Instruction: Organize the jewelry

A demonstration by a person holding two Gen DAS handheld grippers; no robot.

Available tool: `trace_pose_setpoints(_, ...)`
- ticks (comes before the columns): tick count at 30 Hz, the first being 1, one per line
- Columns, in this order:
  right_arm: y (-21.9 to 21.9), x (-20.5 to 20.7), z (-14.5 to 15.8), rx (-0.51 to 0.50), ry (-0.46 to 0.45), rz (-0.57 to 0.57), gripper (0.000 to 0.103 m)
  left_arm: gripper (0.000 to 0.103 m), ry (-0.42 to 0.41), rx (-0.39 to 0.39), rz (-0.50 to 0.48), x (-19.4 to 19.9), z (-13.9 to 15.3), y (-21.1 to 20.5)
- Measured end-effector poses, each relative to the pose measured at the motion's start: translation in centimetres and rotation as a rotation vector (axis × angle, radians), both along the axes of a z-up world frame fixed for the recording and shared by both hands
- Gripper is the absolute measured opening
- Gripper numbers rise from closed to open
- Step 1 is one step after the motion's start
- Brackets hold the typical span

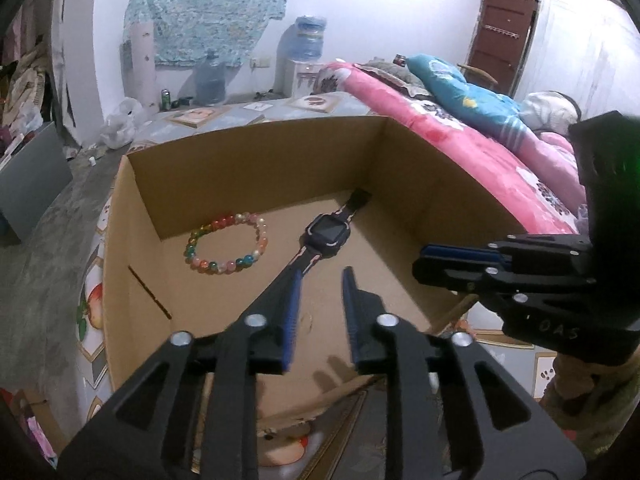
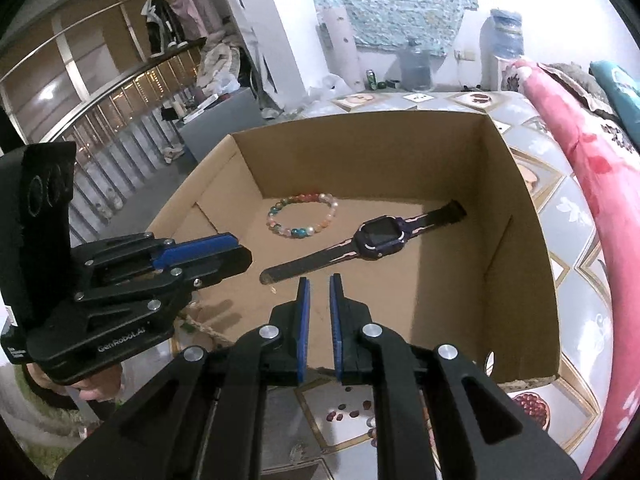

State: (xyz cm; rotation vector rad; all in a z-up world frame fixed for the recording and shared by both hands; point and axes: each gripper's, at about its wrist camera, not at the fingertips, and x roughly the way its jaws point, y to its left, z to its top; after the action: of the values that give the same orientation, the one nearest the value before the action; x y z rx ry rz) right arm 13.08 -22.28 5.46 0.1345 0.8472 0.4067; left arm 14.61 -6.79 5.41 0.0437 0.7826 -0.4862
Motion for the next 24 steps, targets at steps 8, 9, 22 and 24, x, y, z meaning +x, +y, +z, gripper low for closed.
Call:
trace_pose_setpoints(8,-0.3,-1.1,1.0,0.015,-0.037,-0.016,0.026,0.049,-0.058,0.025,0.035,-1.7,1.3,0.4)
trace_pose_setpoints(9,-0.3,-1.4,1.2,0.017,-0.047,-0.017,0.029,0.05,-0.067,0.024,0.038,-2.0,1.6,0.5)
trace_pose_setpoints(22,-2.3,-8.2,5.7,-0.087,-0.216,-0.072,0.085,0.067,-0.137,0.001,0.058,-7.8,4.2,3.7)
trace_pose_setpoints(24,-2.6,-9.0,5.8,-0.125,-0.207,-0.083,0.091,0.068,-0.136,0.004,0.056,-9.0,4.2,4.2)
